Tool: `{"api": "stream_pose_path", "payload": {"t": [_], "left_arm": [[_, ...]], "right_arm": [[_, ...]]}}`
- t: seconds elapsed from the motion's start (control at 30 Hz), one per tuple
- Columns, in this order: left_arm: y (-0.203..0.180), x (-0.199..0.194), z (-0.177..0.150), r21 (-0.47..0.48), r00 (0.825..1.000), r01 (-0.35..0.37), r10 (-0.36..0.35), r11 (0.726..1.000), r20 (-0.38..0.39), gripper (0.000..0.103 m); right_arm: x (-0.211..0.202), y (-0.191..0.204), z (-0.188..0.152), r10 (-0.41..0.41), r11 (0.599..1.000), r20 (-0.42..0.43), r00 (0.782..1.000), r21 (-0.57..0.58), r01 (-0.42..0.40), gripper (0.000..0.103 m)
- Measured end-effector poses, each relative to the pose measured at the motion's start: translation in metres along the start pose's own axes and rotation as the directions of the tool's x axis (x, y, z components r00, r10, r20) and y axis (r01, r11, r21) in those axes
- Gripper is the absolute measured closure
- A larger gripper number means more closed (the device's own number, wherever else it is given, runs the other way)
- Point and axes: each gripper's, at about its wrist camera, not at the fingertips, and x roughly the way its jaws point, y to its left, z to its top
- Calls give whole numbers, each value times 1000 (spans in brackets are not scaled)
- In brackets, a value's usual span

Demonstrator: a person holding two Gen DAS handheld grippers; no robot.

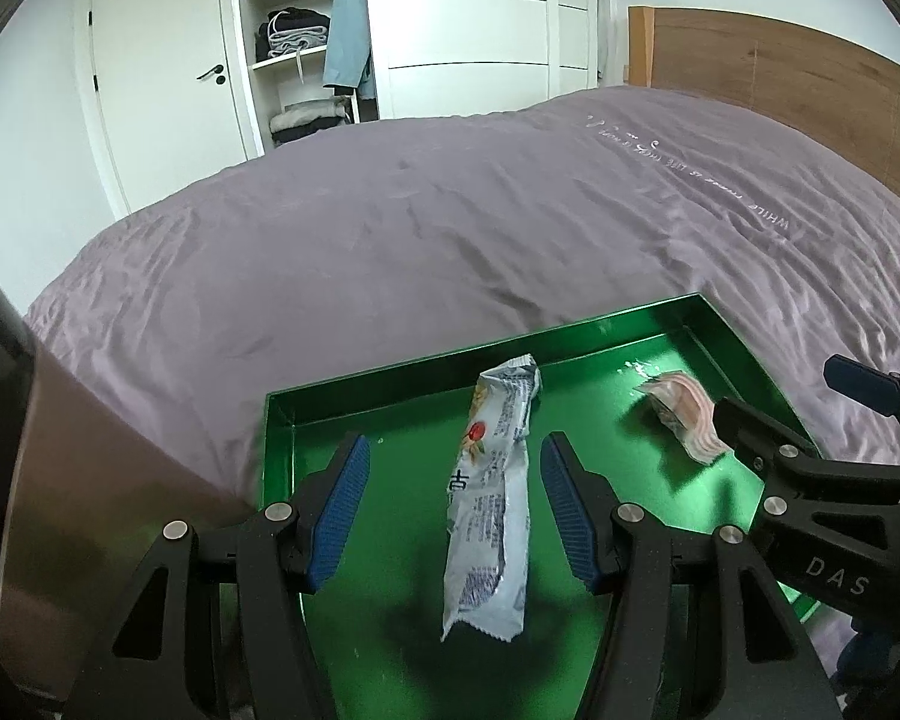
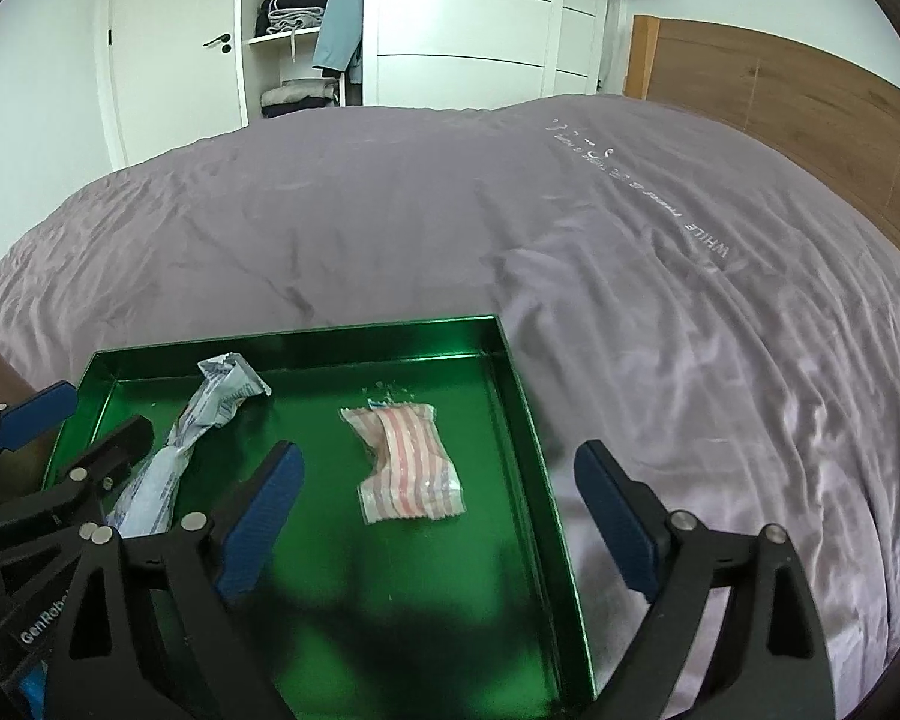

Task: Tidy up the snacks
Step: 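Withdraw both open tools from the tray back toward the remaining snacks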

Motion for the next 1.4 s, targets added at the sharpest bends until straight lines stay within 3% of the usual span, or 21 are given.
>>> {"api": "stream_pose_path", "payload": {"t": [0.6, 1.4], "left_arm": [[-8, -67, -25, 38, 998, 60, -59, 997, -10, 50], [-8, -179, -53, 94, 995, 69, -75, 993, 65, 50]], "right_arm": [[-74, -7, -32, -50, 999, 17, 999, -8, 50, 0], [-177, -1, -82, -42, 999, 47, 998, 32, 40, 0]]}}
